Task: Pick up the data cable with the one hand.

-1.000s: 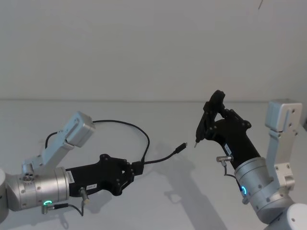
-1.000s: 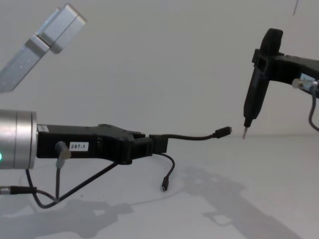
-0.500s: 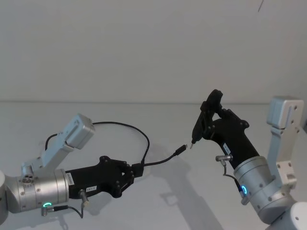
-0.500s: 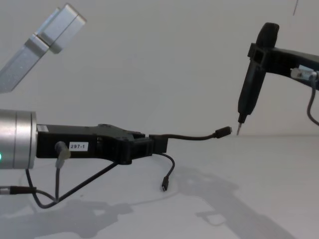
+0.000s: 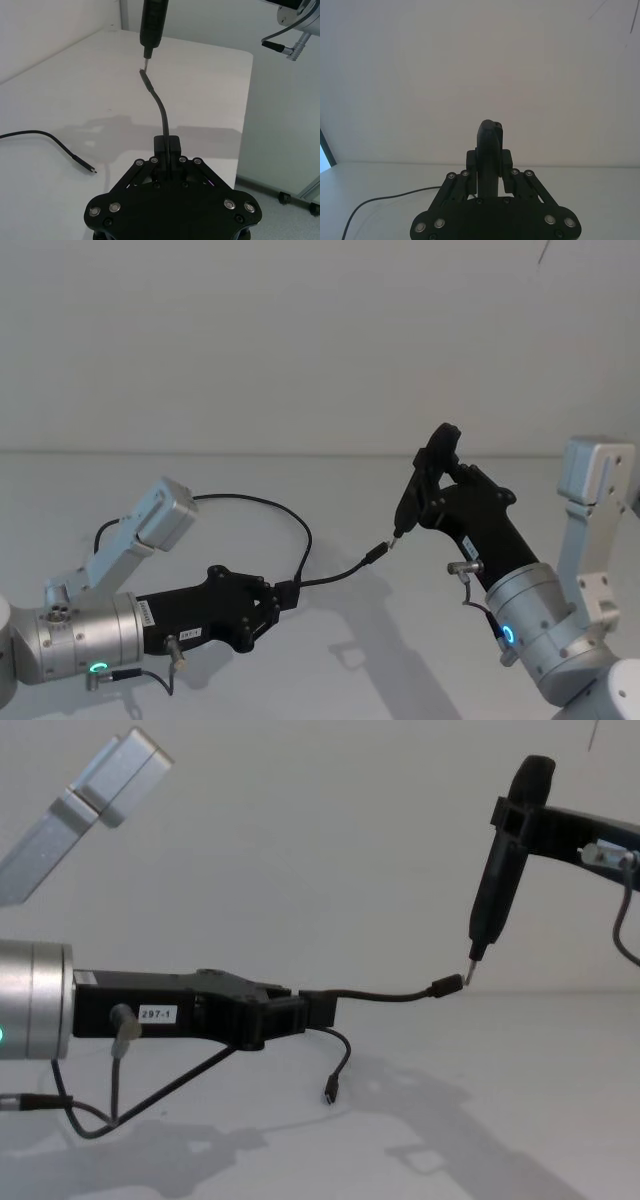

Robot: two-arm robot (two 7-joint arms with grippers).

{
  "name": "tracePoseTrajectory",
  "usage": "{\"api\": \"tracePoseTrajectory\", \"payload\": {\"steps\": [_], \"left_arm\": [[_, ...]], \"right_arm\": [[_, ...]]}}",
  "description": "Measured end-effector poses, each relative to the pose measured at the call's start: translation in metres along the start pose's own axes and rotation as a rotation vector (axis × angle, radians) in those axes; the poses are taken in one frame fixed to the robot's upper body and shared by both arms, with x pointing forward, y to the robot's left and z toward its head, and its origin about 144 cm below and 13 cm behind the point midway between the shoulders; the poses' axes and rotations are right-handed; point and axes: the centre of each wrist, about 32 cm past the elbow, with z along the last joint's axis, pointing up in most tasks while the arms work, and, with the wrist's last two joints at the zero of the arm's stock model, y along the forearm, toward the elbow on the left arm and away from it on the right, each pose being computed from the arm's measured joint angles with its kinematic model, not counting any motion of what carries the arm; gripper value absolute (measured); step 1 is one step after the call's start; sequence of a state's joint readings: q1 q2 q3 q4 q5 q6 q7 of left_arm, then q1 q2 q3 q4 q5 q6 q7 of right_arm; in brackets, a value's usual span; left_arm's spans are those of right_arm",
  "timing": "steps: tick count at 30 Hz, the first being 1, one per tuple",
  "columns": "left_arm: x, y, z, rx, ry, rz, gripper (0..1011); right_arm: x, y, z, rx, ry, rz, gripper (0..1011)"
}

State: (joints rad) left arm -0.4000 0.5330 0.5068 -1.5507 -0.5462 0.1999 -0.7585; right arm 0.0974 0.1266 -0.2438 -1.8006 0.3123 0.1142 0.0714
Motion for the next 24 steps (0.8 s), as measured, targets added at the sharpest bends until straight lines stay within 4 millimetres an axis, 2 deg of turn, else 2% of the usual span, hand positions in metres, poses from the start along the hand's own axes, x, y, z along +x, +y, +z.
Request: {"api": "tracePoseTrajectory", "payload": {"steps": [24], "left_arm": [[0.0, 0.0, 0.0, 0.0, 0.0, 0.0, 47]], "right_arm": [[-0.0009, 0.0074, -0.0046, -0.012, 0.004, -0.005, 279]]}}
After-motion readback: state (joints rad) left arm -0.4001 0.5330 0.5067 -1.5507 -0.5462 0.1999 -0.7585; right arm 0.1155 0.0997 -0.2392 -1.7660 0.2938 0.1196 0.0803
